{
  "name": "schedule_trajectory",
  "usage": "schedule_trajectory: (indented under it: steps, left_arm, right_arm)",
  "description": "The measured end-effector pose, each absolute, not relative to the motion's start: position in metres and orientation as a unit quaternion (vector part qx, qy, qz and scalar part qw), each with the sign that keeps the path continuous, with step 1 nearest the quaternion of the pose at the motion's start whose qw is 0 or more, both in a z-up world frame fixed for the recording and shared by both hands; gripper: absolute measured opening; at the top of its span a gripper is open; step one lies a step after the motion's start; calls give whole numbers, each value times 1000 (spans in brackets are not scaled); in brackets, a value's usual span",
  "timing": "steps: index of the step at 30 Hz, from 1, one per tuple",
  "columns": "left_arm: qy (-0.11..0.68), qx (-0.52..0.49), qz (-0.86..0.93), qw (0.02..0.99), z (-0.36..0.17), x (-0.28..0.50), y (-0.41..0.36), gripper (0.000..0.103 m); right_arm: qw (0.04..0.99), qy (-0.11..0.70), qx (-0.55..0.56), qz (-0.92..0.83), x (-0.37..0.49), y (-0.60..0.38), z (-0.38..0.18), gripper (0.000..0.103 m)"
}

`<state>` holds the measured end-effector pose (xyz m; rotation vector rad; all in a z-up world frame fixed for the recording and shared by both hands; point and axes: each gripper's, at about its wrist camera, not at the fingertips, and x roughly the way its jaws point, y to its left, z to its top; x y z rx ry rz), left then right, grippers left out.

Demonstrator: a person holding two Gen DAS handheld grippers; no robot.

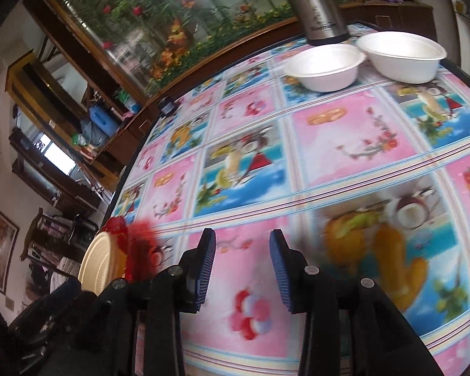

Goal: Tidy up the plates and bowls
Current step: 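Move both tools toward the white foam bowls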

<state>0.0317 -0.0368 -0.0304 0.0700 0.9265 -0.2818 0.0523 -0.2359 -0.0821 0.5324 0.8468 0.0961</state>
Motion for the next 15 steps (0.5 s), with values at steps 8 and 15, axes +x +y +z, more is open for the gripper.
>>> schedule_trajectory:
  steps: [8, 15]
  left_arm:
    - [514, 41, -154, 843, -47, 79, -97, 61]
    - [509, 48, -147, 847, -28, 123, -128, 61]
  right_arm:
    - [872, 395, 290, 10, 75, -312, -72, 42]
    - [867, 371, 332, -6, 133, -359, -57, 48]
